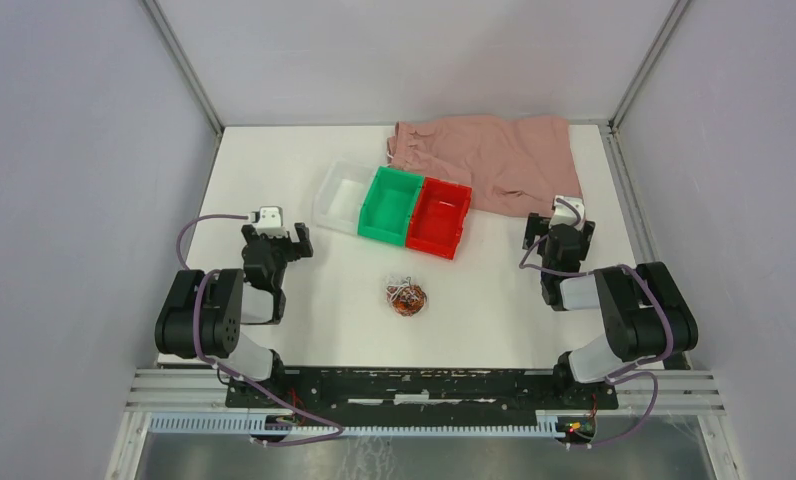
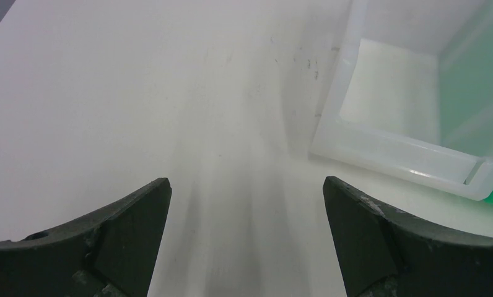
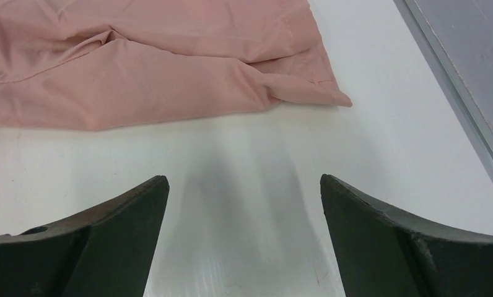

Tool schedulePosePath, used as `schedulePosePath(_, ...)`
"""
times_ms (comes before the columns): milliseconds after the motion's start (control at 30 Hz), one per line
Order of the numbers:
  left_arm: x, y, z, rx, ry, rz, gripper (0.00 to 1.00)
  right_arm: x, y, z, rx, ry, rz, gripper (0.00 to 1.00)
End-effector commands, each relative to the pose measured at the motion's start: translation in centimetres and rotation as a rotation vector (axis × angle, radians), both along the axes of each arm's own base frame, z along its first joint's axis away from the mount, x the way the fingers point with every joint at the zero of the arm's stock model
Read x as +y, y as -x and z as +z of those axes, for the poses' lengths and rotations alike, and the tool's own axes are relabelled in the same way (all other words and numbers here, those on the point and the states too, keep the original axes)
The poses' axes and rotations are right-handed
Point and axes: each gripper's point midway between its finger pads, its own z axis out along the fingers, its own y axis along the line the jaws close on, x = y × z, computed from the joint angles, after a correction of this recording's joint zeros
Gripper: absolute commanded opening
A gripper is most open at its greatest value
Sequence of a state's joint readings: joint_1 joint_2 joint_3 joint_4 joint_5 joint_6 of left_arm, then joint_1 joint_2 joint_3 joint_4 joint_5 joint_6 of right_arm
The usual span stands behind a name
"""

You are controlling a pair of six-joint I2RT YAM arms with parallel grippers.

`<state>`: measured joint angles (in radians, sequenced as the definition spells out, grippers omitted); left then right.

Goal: Untangle the cables
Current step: Untie the cable.

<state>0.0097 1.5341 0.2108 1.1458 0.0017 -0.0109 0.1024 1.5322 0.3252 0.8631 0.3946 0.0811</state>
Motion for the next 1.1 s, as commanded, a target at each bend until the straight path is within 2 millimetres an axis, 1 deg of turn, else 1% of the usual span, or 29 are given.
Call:
schedulePosePath(0,0.0,-1.0,2.2,-0.070,0.006,0.009,0.99,0.2,-1.3,2.3,-0.074,-0.006,0.010,0.99)
schedulePosePath(267,0.1,-1.0,2.1,-0.066,0.005,0.011,0.99,0.3,-1.3,2.2,-0.067,-0.007,0.017,0.99)
schedulePosePath(333,0.0,-0.9,2.1,-0.069,0.007,0.009,0.99,-0.2,-1.2,3.0,-0.087,-0.010,-0.023,1.00)
schedulePosePath(367,0.0,-0.8,2.3,-0.076,0.009,0.005,0.99,-0.6,-1.0,3.4,-0.066,-0.005,-0.044,1.00)
schedulePosePath(400,0.1,-0.9,2.5,-0.081,0.014,0.010,0.99,-1.0,-1.1,4.5,-0.036,-0.012,-0.086,1.00)
schedulePosePath(467,0.5,-1.4,3.0,-0.062,0.022,0.032,0.99,-2.6,-0.3,6.2,0.031,-0.030,-0.233,0.99)
schedulePosePath(500,0.4,-1.7,3.1,-0.033,0.021,0.021,0.99,-3.0,0.1,6.9,0.067,-0.048,-0.277,0.99)
schedulePosePath(533,0.2,-2.1,3.2,0.007,0.010,-0.001,0.99,-2.7,0.2,7.4,0.098,-0.068,-0.277,0.99)
schedulePosePath(600,-0.4,-2.8,3.4,0.093,0.004,-0.043,0.99,-1.0,-0.1,8.1,0.149,-0.113,-0.192,0.99)
schedulePosePath(667,-1.4,-2.9,3.4,0.179,0.009,-0.111,0.99,0.4,-0.3,9.0,0.151,-0.195,-0.147,0.99)
schedulePosePath(733,-2.6,-2.4,3.5,0.271,0.011,-0.197,0.99,2.3,-0.6,9.7,0.125,-0.356,-0.099,0.99)
schedulePosePath(800,-3.5,-1.9,4.3,0.323,0.011,-0.263,0.99,4.8,-1.0,10.9,0.107,-0.515,-0.009,0.99)
schedulePosePath(867,-4.2,-1.4,5.4,0.354,0.017,-0.318,0.99,8.5,-1.2,12.5,0.099,-0.600,0.161,1.00)
schedulePosePath(933,-5.0,-0.9,6.9,0.372,0.010,-0.382,0.99,12.3,-0.6,13.7,0.101,-0.563,0.289,1.00)
schedulePosePath(967,-5.3,-0.4,7.3,0.385,0.011,-0.411,0.99,15.6,0.4,13.9,0.124,-0.517,0.387,0.98)
schedulePosePath(1000,-5.8,0.0,7.8,0.397,0.013,-0.443,0.99,18.0,1.3,13.9,0.153,-0.478,0.456,0.96)
schedulePosePath(1067,-6.6,1.1,8.7,0.417,0.018,-0.511,0.99,22.5,3.0,13.7,0.199,-0.453,0.588,0.91)
